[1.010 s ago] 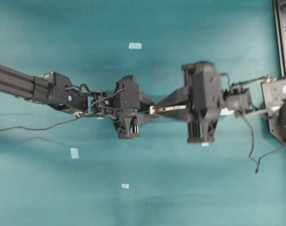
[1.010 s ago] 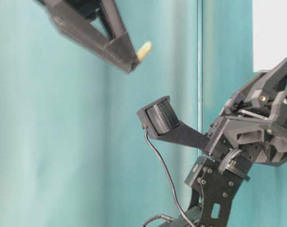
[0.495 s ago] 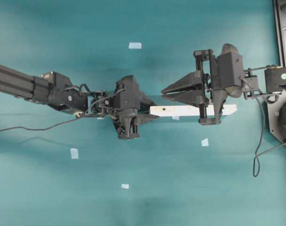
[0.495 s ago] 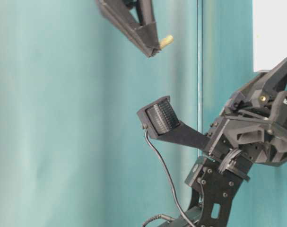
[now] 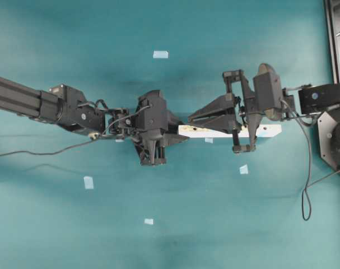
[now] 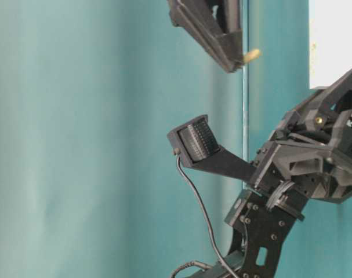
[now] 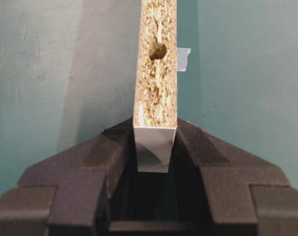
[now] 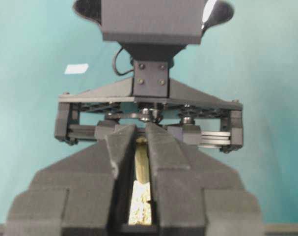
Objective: Move the wooden board into place and insert the rod into its hole.
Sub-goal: 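Carry the dowel with the right gripper above the board's hole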
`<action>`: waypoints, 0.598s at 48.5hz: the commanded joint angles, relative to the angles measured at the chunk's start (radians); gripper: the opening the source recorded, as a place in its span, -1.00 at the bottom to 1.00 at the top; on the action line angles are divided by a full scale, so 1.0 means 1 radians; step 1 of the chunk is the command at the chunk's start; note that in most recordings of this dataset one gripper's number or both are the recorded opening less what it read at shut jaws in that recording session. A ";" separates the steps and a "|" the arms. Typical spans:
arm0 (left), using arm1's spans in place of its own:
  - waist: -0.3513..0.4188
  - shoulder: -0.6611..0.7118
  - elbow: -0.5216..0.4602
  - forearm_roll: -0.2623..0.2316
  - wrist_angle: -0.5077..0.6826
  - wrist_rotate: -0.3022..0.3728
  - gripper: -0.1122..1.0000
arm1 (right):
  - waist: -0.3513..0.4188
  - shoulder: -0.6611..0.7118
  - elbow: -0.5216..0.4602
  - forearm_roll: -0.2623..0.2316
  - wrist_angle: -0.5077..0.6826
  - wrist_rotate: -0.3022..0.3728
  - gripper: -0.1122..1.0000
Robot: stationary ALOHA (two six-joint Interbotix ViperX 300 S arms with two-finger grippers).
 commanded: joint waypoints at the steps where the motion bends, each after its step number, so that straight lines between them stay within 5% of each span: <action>1: -0.009 -0.014 0.000 0.003 0.018 0.002 -0.39 | -0.002 0.023 0.000 0.009 -0.029 -0.011 -0.65; 29: -0.017 -0.012 0.000 0.003 0.040 0.002 -0.39 | -0.002 0.077 0.006 0.018 -0.044 -0.038 -0.65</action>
